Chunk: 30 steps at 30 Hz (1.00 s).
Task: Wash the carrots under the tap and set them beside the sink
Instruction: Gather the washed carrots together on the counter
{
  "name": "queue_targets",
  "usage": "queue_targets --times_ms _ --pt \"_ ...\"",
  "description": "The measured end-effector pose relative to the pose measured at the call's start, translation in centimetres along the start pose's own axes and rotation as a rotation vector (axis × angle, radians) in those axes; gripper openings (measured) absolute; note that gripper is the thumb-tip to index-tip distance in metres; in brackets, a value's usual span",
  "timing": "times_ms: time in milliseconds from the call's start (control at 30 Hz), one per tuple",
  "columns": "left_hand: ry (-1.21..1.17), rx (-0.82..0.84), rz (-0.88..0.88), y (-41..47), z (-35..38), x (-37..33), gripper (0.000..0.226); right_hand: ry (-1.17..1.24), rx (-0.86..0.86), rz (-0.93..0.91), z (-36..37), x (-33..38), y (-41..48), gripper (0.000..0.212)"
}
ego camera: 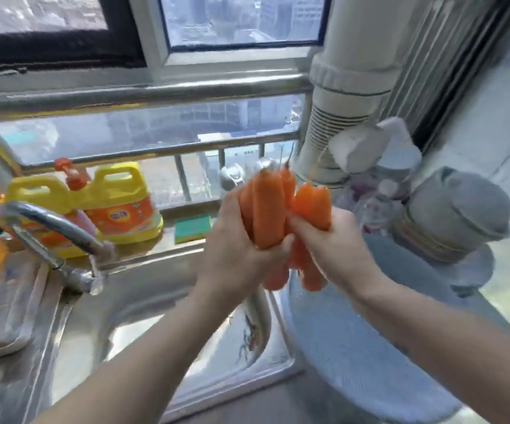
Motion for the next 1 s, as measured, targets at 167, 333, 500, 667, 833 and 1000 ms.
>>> queue_targets --times_ms 167,333,500,667,833,1000 --pt "-0.129 0.227 -0.106 -2.7 11.2 -2.1 0.072 -0.137 -0.092 0.134 -9.9 -4.9 1.6 0.021" --pt "-0.057 0.429 -0.339 -7.7 20.3 2.3 0.069 -0.165 -0.06 0.511 -14.7 -16.4 1.4 0.02" --pt "0.078 0.571 -0.567 -9.1 24.8 8.1 0.092 -0.109 0.033 0.909 -14.1 -24.7 0.8 0.023" --pt "0.063 0.593 -0.677 -9.0 25.8 10.9 0.085 -0.115 0.136 0.969 -12.2 -27.3 1.6 0.012" --pt "0.13 0.539 -0.746 -9.2 25.8 11.7 0.109 -0.218 0.132 0.864 -12.5 -28.6 3.8 0.067" --pt "0.328 0.605 -0.64 -9.3 25.5 10.7 0.104 -0.444 0.184 0.673 -13.4 -27.3 4.5 0.073"
Point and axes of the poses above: each hand's wrist, its own y-axis towards the middle knuckle, its own z-axis out of the palm, x = y × z, the point moved 7 cm from there along y, towards the middle knuckle, and after that the axes turned 10 degrees about -x, right-handed, at the moved point
